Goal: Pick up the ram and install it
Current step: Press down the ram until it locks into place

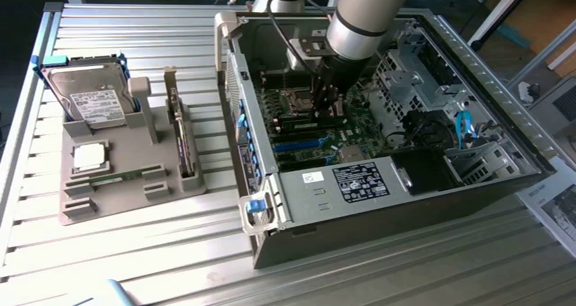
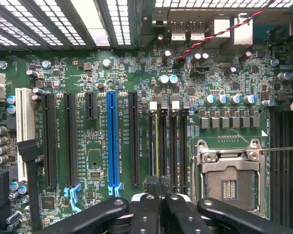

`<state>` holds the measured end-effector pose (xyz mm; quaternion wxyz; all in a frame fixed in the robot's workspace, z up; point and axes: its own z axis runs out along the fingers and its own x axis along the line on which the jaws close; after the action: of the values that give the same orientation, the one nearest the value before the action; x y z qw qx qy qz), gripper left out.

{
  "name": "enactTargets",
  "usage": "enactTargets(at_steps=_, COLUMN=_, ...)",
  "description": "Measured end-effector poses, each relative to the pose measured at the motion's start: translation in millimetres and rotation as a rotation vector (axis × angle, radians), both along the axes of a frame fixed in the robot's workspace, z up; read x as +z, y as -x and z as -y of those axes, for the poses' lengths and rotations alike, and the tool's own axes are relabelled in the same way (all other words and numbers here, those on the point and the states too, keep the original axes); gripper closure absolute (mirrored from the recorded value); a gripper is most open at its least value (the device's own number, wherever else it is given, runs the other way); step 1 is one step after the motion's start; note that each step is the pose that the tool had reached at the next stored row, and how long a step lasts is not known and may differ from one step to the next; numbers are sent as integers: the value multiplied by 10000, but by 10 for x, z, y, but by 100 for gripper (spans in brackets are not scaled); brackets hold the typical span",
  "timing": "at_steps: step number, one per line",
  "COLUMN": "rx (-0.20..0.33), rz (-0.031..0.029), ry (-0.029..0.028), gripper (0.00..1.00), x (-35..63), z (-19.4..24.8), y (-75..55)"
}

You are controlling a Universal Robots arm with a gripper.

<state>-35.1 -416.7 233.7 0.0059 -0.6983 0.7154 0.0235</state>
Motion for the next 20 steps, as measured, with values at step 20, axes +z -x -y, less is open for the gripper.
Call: enactTargets(at_steps=20, rx=-1, rz=18, ry=35, gripper=90, x=115, z=2, y=126)
